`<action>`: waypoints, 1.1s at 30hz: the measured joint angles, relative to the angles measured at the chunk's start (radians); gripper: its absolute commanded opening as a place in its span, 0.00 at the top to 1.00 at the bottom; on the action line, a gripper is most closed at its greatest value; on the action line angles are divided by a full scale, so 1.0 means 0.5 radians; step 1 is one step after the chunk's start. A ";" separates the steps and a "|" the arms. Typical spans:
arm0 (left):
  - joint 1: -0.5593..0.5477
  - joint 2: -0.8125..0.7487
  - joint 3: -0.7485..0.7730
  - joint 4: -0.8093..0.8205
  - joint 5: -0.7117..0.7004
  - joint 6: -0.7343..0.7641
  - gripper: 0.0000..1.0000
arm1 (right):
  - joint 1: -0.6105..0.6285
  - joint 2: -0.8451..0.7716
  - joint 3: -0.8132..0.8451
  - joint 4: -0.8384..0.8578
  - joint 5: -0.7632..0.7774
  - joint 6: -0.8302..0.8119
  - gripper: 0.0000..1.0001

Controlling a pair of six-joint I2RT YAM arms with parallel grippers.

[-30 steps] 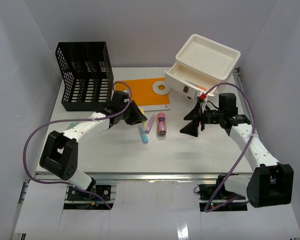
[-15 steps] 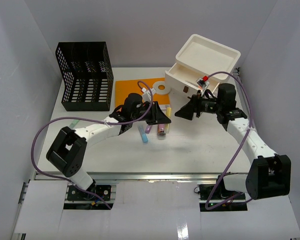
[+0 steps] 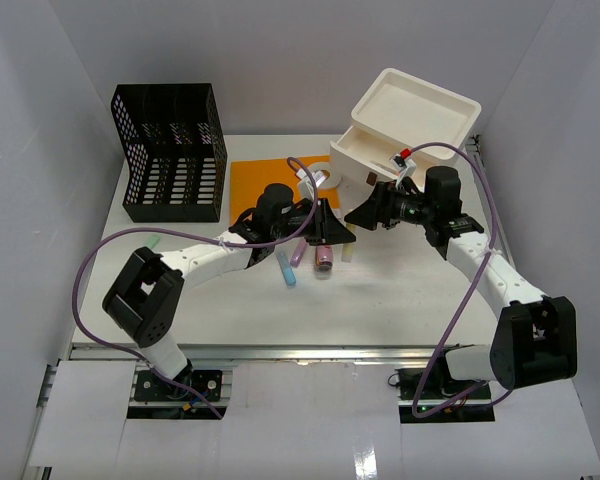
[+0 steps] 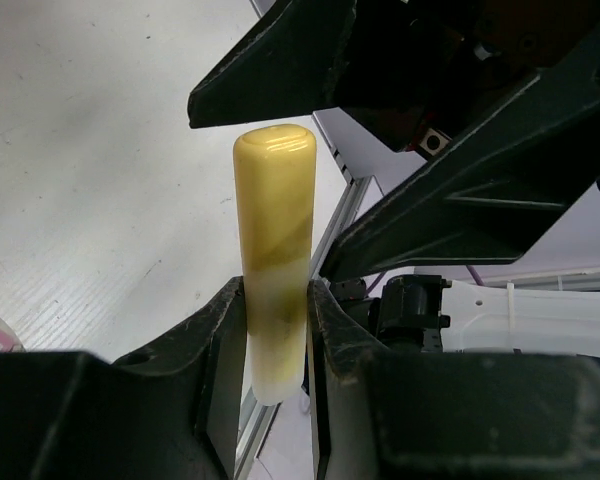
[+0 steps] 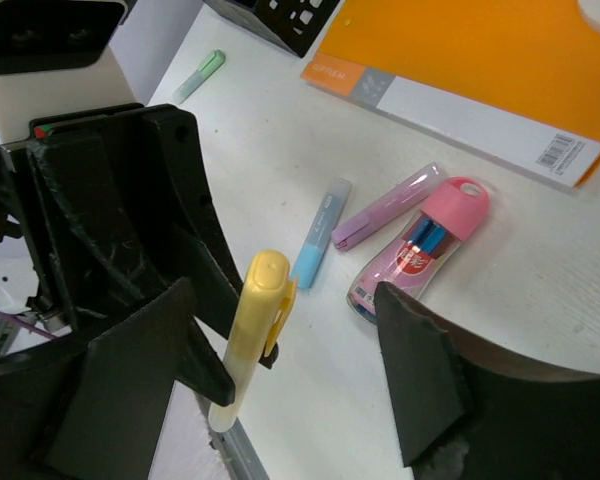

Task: Organize the desk

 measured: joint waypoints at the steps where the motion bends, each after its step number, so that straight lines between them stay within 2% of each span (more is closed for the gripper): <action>1: -0.001 0.000 0.000 0.009 0.001 -0.001 1.00 | 0.002 0.000 0.000 0.000 0.012 0.004 0.38; 7: -0.007 0.013 0.009 0.038 0.001 -0.013 1.00 | 0.014 0.011 0.000 0.011 0.024 0.035 0.58; 12: -0.008 0.049 0.032 0.041 0.001 -0.022 0.98 | 0.021 0.026 0.000 0.024 0.000 0.068 0.68; 13: -0.008 0.053 0.034 0.043 0.003 -0.022 0.93 | 0.021 0.028 0.000 0.029 -0.004 0.075 0.69; 16: -0.012 0.068 0.047 0.054 0.005 -0.023 0.64 | 0.021 0.028 0.000 0.044 -0.018 0.088 0.77; 17: -0.014 0.070 0.051 0.055 0.004 -0.023 0.58 | 0.021 0.028 0.000 0.046 -0.022 0.089 0.78; 19: -0.017 0.070 0.052 0.055 -0.003 -0.028 0.38 | 0.021 0.028 0.000 0.053 -0.034 0.087 0.81; 20: -0.017 0.070 0.052 0.057 -0.005 -0.034 0.32 | 0.021 0.027 0.000 0.053 -0.040 0.074 0.82; 26: -0.017 0.055 0.049 0.091 -0.018 -0.052 0.15 | 0.024 0.026 0.026 -0.027 -0.024 -0.097 0.85; 30: -0.017 -0.063 -0.021 0.082 -0.060 0.016 0.02 | 0.023 0.026 0.226 -0.202 0.057 -0.295 0.86; 33: -0.017 -0.332 -0.227 0.056 -0.140 0.095 0.02 | 0.015 0.021 0.480 -0.266 0.149 -0.442 0.87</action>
